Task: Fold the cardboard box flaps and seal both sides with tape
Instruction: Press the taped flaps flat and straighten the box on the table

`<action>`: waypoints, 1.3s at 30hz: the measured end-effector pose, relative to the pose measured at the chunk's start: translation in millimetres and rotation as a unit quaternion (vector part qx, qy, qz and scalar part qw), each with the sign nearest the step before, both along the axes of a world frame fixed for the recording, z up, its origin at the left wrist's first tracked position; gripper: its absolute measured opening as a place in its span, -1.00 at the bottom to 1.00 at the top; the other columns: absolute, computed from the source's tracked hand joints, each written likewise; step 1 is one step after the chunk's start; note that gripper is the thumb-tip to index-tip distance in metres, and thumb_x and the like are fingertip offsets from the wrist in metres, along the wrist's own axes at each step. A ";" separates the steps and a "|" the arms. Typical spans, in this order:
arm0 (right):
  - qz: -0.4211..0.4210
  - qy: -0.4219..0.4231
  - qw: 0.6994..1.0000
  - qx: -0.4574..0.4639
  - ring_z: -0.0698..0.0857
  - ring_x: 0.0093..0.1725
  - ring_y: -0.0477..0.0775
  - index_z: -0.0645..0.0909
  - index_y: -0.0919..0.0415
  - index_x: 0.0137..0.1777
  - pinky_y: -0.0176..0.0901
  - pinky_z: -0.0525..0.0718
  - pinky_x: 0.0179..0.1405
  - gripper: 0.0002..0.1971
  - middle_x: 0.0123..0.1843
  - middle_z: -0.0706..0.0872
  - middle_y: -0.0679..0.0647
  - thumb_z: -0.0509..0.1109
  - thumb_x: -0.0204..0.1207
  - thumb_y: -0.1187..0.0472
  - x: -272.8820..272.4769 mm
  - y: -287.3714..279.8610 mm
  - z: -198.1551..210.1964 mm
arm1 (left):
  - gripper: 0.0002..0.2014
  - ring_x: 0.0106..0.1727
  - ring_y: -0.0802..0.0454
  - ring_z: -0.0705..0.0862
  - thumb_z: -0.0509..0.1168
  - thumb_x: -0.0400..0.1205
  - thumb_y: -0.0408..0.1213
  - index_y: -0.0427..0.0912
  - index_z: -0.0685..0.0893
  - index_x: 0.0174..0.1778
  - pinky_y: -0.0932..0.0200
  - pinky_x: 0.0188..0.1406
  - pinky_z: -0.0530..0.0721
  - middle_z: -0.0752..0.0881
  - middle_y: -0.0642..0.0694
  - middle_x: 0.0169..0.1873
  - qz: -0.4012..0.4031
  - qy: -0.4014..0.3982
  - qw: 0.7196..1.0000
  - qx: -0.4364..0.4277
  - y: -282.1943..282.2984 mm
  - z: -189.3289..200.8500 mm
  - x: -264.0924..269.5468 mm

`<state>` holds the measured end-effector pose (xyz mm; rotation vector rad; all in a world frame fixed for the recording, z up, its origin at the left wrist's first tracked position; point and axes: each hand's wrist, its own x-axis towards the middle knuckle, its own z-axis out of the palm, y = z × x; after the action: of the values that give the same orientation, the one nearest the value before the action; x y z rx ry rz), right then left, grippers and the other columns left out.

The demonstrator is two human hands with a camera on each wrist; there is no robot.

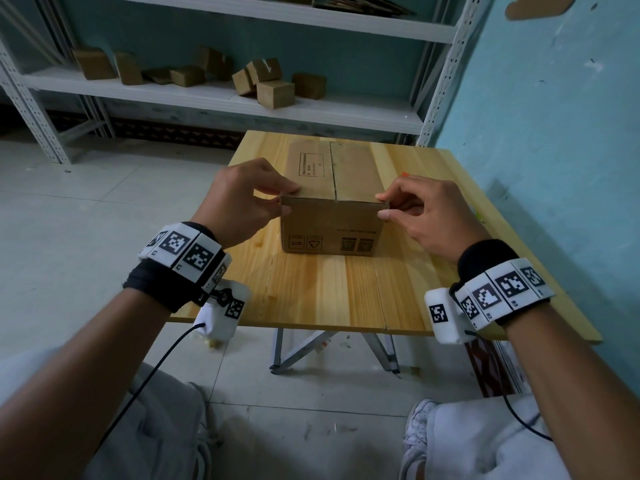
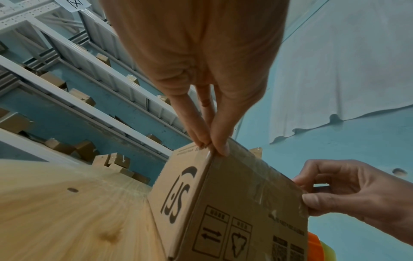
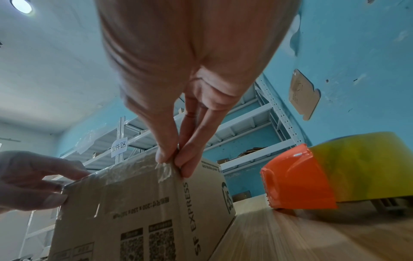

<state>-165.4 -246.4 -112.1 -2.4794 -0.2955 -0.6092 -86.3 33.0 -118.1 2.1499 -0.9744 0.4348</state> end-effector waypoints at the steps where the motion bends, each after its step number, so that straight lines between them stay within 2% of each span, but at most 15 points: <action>1: 0.002 0.000 1.000 0.001 0.75 -0.03 -0.07 0.73 0.15 0.01 -0.10 0.77 0.05 -0.86 0.01 0.78 0.05 0.55 0.46 0.24 0.7 -0.8 -0.1 | -0.70 0.09 0.09 0.68 0.46 0.50 -0.39 -0.20 0.75 0.16 0.45 -0.01 0.62 0.70 -0.07 0.08 0.003 0.000 1.000 -0.003 -0.5 -0.3 0.6; 6: 0.010 0.002 1.000 -0.002 0.75 0.01 -0.03 0.72 0.14 0.01 0.02 0.77 0.07 -0.90 0.02 0.78 0.03 0.51 0.51 0.22 2.2 -2.5 -1.3 | -0.71 0.10 0.08 0.70 0.46 0.49 -0.39 -0.20 0.75 0.14 0.40 0.06 0.62 0.72 -0.08 0.07 0.000 -0.005 1.000 -0.012 -1.7 -1.1 1.7; 9: 0.014 0.008 1.000 0.003 0.75 0.00 -0.03 0.72 0.13 0.02 0.00 0.77 0.06 -0.89 0.03 0.78 0.05 0.50 0.51 0.23 1.1 -3.5 0.2 | -0.72 0.13 0.08 0.69 0.44 0.51 -0.38 -0.20 0.75 0.15 0.33 0.10 0.64 0.72 -0.08 0.09 -0.007 -0.003 1.000 -0.004 0.4 0.5 2.6; 13: 0.009 0.010 1.000 -0.002 0.75 -0.04 -0.07 0.70 0.08 0.01 -0.08 0.78 0.03 -0.85 0.00 0.77 0.05 0.54 0.47 0.27 -0.2 -1.7 1.1 | -0.73 0.12 0.09 0.69 0.44 0.52 -0.38 -0.20 0.76 0.15 0.38 0.09 0.63 0.72 -0.07 0.08 -0.007 -0.007 1.000 -0.009 0.6 0.1 3.3; 20: -0.001 -0.001 1.000 -0.023 0.74 -0.08 -0.04 0.69 0.14 0.00 -0.05 0.79 0.02 -0.82 -0.05 0.75 0.04 0.58 0.42 0.25 -1.0 3.2 0.9 | -0.74 0.10 0.06 0.70 0.45 0.52 -0.39 -0.21 0.76 0.13 0.18 0.06 0.73 0.71 -0.07 0.05 0.002 -0.033 0.999 0.002 -1.5 -1.0 1.1; 23: -0.001 -0.006 1.000 -0.026 0.74 -0.10 -0.05 0.70 0.18 -0.01 -0.08 0.79 0.01 -0.81 -0.07 0.74 0.03 0.59 0.41 0.26 -1.0 4.8 1.3 | -0.73 0.08 0.06 0.70 0.44 0.52 -0.40 -0.22 0.75 0.14 0.22 0.05 0.72 0.71 -0.08 0.05 0.004 -0.040 0.999 0.010 -1.7 -0.3 0.4; 27: -0.003 -0.011 0.999 -0.033 0.73 -0.11 -0.09 0.68 0.17 -0.02 -0.14 0.78 0.00 -0.80 -0.07 0.74 0.01 0.60 0.41 0.26 -0.9 6.2 0.6 | -0.72 0.07 0.09 0.70 0.45 0.51 -0.40 -0.22 0.75 0.15 0.38 0.01 0.64 0.71 -0.08 0.05 0.007 -0.038 0.999 0.014 -2.8 0.1 -0.1; 31: -0.006 -0.014 0.999 -0.037 0.73 -0.13 -0.09 0.66 0.13 -0.02 -0.14 0.79 -0.03 -0.78 -0.06 0.75 0.01 0.61 0.40 0.25 -1.0 8.3 -0.1 | -0.72 0.04 0.05 0.72 0.47 0.50 -0.40 -0.23 0.76 0.14 0.27 0.03 0.68 0.73 -0.10 0.04 0.007 -0.041 0.999 0.011 -2.9 0.5 -0.3; 35: -0.013 -0.015 0.999 -0.044 0.72 -0.15 -0.05 0.63 0.10 -0.02 -0.09 0.79 -0.04 -0.76 -0.07 0.74 0.02 0.61 0.39 0.25 -1.1 10.2 0.0 | -0.72 0.05 0.06 0.71 0.46 0.51 -0.39 -0.23 0.75 0.15 0.33 0.01 0.65 0.72 -0.09 0.05 0.013 -0.038 0.999 0.017 -3.4 -0.1 -0.3; 39: -0.011 -0.002 0.999 -0.047 0.71 -0.14 -0.05 0.59 0.11 -0.01 -0.04 0.79 -0.07 -0.71 -0.05 0.71 0.02 0.63 0.37 0.25 -1.5 11.3 -0.4 | -0.73 0.08 0.03 0.70 0.44 0.53 -0.41 -0.24 0.74 0.15 0.22 -0.02 0.73 0.68 -0.08 0.07 0.015 -0.023 1.000 0.014 -5.6 -2.2 -2.2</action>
<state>-166.9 -235.1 -112.5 -2.5752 -0.3039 -0.6217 -88.5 27.4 -120.3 2.1915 -0.9798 0.4903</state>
